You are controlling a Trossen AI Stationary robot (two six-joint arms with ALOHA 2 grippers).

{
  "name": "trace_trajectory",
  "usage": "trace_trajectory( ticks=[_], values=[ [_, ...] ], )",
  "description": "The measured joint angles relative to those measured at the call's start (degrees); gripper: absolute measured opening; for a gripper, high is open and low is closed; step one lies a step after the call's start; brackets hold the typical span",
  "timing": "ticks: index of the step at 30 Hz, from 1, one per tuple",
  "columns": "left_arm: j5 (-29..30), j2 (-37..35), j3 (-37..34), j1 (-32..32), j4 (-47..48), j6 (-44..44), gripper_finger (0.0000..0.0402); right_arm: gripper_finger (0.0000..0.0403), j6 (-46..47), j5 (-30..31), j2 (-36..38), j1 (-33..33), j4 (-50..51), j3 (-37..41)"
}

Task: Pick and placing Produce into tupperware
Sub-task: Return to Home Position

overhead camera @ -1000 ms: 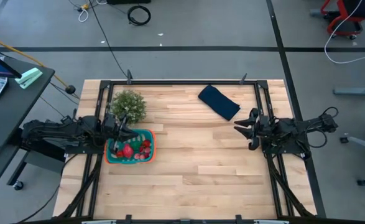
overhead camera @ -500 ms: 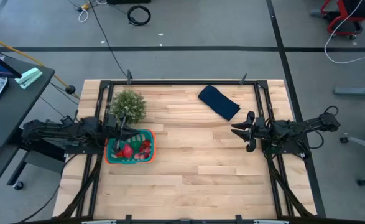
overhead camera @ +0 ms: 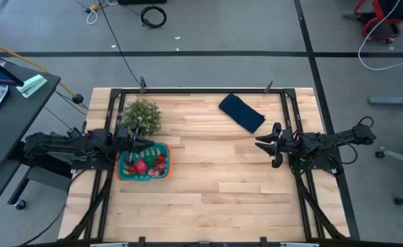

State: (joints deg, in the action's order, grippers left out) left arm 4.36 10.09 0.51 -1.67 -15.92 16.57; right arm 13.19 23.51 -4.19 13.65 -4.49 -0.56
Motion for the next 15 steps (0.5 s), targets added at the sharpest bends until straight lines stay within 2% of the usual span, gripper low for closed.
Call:
trace_trajectory(
  ticks=[7, 11, 15],
  values=[
    [-0.01, -2.32, 0.33, 0.0, -1.81, 0.26, 0.0017, 0.0124, -0.25, 0.01, 0.0, 0.0, 0.79, -0.43],
    [-2.91, -5.44, 2.86, -0.09, 3.03, -0.7, 0.0023, 0.0124, 1.45, -0.04, 0.0, 0.0, 1.74, -0.61],
    [-3.1, -9.11, 3.89, -0.07, 8.65, -1.24, 0.0017, 0.0124, 3.35, -0.05, 0.0, 0.0, 1.98, -0.66]
  ],
)
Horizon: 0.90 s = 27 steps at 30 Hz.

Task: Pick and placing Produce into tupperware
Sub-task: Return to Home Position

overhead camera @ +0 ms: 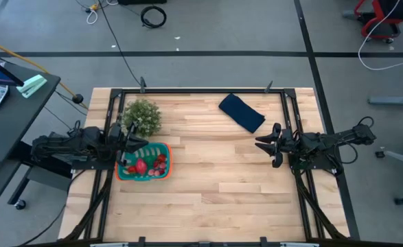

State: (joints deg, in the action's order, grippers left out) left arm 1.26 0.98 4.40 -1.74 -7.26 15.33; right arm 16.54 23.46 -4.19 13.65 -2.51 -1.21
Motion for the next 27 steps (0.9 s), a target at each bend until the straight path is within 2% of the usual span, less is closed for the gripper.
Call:
trace_trajectory(
  ticks=[6, 14, 18, 27],
  values=[
    [1.6, -0.66, -0.17, 0.01, -0.01, -2.49, 0.0007, 0.0124, 2.0, -0.04, 0.0, 0.0, 0.07, -0.02],
    [2.55, -0.64, -0.17, 0.02, 0.37, -2.49, 0.0026, 0.0124, 3.37, -0.14, -0.29, 0.0, 0.11, -0.02],
    [2.57, -0.62, -0.28, -0.02, 2.22, -2.28, 0.0021, 0.0124, 4.9, -0.19, -0.31, 0.0, 0.11, -0.02],
    [2.58, -0.64, -3.82, 0.0, -3.2, -2.26, 0.0009, 0.0124, 3.86, -0.15, -0.28, 0.0, 0.04, -0.02]
  ],
)
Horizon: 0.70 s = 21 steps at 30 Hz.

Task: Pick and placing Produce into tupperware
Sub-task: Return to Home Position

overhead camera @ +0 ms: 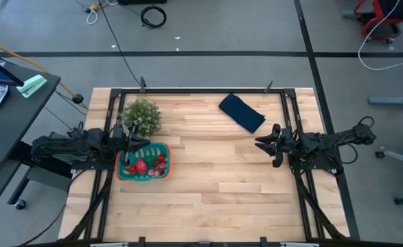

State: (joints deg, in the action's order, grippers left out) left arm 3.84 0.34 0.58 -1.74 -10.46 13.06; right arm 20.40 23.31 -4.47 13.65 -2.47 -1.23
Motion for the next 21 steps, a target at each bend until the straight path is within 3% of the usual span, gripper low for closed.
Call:
trace_trajectory(
  ticks=[7, 21],
  values=[
    [0.38, 0.02, -0.02, 0.0, 4.19, 1.78, 0.0025, 0.0124, -1.0, 0.04, 0.0, 0.0, -0.07, 0.0],
    [0.85, 0.4, 0.0, -0.07, 8.94, 4.57, 0.0011, 0.0124, -1.07, 0.33, 0.01, -0.02, -0.12, -0.02]
  ],
)
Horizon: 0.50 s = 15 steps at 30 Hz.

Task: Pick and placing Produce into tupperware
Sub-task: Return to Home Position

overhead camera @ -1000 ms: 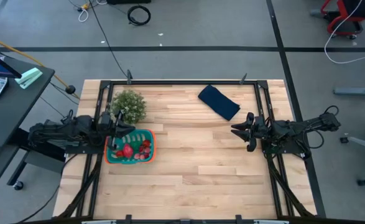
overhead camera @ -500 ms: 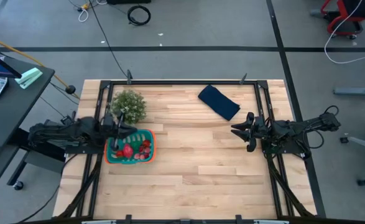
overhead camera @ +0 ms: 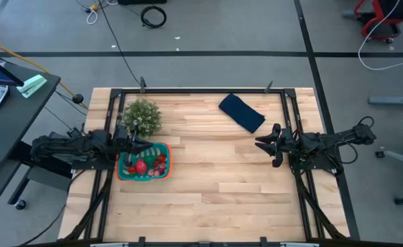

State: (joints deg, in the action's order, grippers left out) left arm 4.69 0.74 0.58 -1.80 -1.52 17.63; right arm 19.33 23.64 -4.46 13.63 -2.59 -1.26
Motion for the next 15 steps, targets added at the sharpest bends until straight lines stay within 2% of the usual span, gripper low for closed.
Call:
trace_trajectory(
  ticks=[4, 8, 15],
  values=[
    [0.0, 0.01, 0.0, 0.02, 0.29, -0.82, 0.0026, 0.0124, -0.75, 0.0, 0.01, 0.0, 0.24, -0.04],
    [0.11, 0.01, -0.04, 0.0, -0.59, -5.59, 0.0036, 0.0124, -5.6, -0.15, -0.23, 0.0, 0.3, -0.04],
    [0.42, 0.01, -0.09, 0.02, -1.51, -7.61, 0.0033, 0.0124, -9.53, -0.21, -1.96, 0.0, 0.35, -0.05]
  ],
)
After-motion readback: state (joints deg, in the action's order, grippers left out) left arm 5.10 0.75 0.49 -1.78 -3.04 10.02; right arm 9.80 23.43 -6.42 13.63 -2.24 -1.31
